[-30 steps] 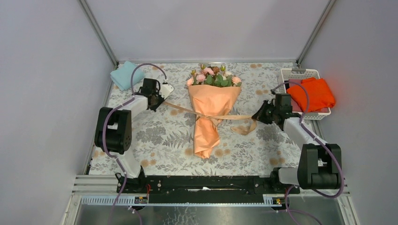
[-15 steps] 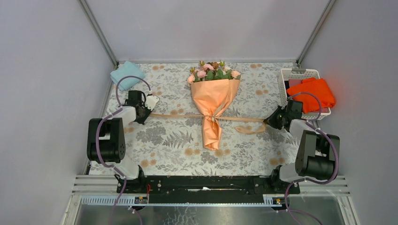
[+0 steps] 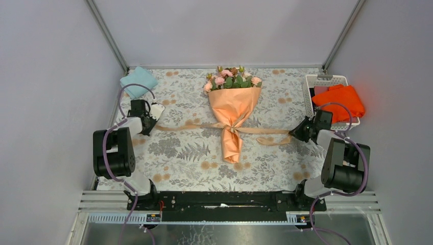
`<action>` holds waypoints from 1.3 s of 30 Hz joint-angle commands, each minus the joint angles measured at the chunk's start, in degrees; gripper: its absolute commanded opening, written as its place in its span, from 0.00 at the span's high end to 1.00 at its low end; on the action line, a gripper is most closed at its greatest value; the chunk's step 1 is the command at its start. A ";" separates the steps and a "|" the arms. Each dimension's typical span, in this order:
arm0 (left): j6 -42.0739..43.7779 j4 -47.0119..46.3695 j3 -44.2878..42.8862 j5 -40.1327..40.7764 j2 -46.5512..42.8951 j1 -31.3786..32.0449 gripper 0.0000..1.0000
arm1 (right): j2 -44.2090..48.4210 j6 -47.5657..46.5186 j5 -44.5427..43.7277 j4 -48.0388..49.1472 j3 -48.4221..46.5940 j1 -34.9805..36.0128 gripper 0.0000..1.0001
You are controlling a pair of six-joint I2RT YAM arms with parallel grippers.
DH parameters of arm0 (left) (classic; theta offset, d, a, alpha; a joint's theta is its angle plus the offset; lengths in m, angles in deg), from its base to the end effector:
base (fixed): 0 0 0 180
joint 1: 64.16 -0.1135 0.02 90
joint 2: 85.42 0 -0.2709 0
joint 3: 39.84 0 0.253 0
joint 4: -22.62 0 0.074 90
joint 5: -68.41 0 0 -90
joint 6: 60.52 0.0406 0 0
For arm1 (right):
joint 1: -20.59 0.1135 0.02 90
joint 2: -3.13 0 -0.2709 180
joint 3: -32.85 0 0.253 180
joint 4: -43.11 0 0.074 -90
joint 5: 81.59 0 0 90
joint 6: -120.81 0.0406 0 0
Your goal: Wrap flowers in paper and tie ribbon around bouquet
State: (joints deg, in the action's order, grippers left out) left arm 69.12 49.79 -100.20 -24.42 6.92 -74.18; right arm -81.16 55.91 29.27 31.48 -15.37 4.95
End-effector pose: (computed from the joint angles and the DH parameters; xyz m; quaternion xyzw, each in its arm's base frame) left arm 0.3001 0.0510 0.1518 0.2527 0.9300 0.0901 0.2513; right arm 0.2667 -0.0596 0.1513 0.2580 0.8826 0.1975 0.3397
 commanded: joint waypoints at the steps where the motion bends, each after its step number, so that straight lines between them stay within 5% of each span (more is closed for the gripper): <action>1: 2.17 -1.55 1.61 7.21 0.56 -3.55 1.00 | -0.48 -3.40 -7.85 3.47 -1.34 -3.28 1.00; 6: 4.48 12.51 -0.92 -2.86 -0.60 0.24 1.00 | -1.58 -6.77 -4.73 -0.94 -4.65 5.58 1.00; 7: 4.88 14.63 -1.40 -3.05 -0.78 2.22 1.00 | -2.30 -8.13 -4.82 -3.92 -6.50 8.64 0.92; 8: 4.50 15.79 -2.03 -2.64 -1.18 4.32 0.91 | -3.12 -9.19 -4.64 -7.08 -8.26 10.81 0.75; 9: 3.96 16.44 -2.69 -2.49 -1.83 6.34 0.71 | -3.77 -9.74 -4.52 -9.53 -10.00 12.12 0.59; 10: 3.66 17.46 -3.85 -3.58 -2.84 8.41 0.63 | -3.90 -9.89 -4.58 -11.58 -11.12 12.76 0.52; 14: 3.53 19.58 -9.28 -17.98 -6.61 17.59 0.34 | -0.51 -12.05 -6.39 -15.07 -13.08 14.28 0.43; 17: 4.37 9.70 -10.00 -25.19 -5.95 25.01 0.09 | 1.64 -19.87 -12.02 -16.75 -15.74 20.44 0.41; 21: 6.20 -3.60 -12.28 -22.66 2.78 32.62 0.05 | 0.54 -26.66 -12.24 -15.39 -17.38 25.37 0.27; 27: 10.72 -3.04 -21.70 -16.33 16.49 37.95 0.01 | -7.46 -33.64 -10.76 -22.98 -24.46 26.16 0.26; 33: 10.42 -3.75 -23.49 -13.27 21.26 39.30 0.10 | -7.45 -34.18 -9.11 -22.68 -28.38 26.74 0.27; 34: 10.67 -3.20 -23.36 -13.07 21.38 39.41 0.19 | -6.70 -34.16 -7.01 -21.62 -28.05 26.74 0.27; 38: 10.11 0.79 -22.48 -13.09 19.69 39.46 0.96 | -2.22 -33.10 1.47 -15.57 -24.11 26.79 0.29; 39: 8.98 1.40 -22.09 -12.30 18.43 39.44 1.00 | -1.14 -32.71 3.21 -14.13 -23.32 26.87 0.30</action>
State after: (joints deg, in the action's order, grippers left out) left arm 78.58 47.89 -123.32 -38.93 26.83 -35.21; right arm -88.49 23.32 23.50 11.17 -40.29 31.23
